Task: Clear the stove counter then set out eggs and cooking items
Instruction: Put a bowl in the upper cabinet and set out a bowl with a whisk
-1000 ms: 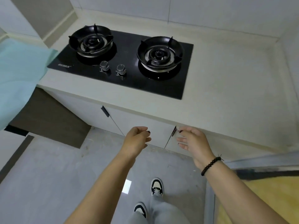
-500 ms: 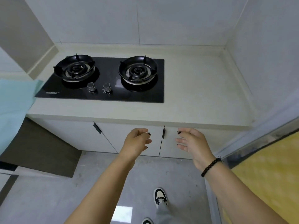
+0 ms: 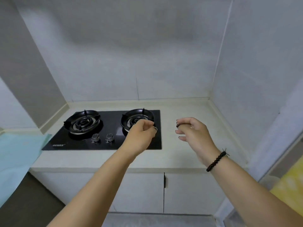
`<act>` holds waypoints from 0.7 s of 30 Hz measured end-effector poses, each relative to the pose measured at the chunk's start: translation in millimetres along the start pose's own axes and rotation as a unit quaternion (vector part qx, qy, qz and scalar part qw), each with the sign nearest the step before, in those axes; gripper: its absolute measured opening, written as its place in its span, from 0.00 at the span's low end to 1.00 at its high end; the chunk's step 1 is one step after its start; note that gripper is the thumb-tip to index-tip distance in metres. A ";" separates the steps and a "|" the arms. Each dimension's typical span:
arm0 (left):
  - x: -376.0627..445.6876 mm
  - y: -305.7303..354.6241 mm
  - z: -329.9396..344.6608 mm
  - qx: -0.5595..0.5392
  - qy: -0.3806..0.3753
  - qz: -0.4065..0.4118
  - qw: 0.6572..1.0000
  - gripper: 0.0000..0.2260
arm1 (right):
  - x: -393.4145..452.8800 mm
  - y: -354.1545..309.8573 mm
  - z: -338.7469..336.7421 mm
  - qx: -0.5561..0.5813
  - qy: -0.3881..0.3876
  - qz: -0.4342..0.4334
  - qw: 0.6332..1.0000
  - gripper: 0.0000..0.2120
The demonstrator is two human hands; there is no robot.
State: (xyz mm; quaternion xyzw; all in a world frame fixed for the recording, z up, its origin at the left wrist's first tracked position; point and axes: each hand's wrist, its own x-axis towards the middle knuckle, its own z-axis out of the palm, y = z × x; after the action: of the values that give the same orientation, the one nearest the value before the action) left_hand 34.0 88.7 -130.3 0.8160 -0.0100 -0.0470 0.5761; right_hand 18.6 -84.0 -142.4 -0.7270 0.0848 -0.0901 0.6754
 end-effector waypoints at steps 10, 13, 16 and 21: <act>56.3 133.8 -8.8 -0.006 0.057 0.155 0.986 0.09 | 79.5 -130.7 -45.7 -0.125 -0.019 -0.212 0.969 0.07; 68.2 171.2 -10.4 -0.024 0.059 0.188 0.980 0.09 | 101.0 -158.4 -54.2 -0.191 -0.035 -0.256 0.947 0.07; 81.5 204.0 -16.0 -0.007 0.066 0.219 0.973 0.10 | 122.7 -194.7 -62.6 -0.234 -0.021 -0.301 0.924 0.08; 109.0 257.4 -37.4 0.024 0.087 0.275 0.957 0.11 | 156.2 -264.4 -69.7 -0.309 0.047 -0.415 0.855 0.08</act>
State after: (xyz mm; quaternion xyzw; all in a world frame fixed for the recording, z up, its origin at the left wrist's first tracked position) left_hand 155.5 29.7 117.3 0.7962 -0.1843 0.1847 0.5459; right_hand 153.4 -170.2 128.8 -0.8607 -0.1696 -0.3653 0.3115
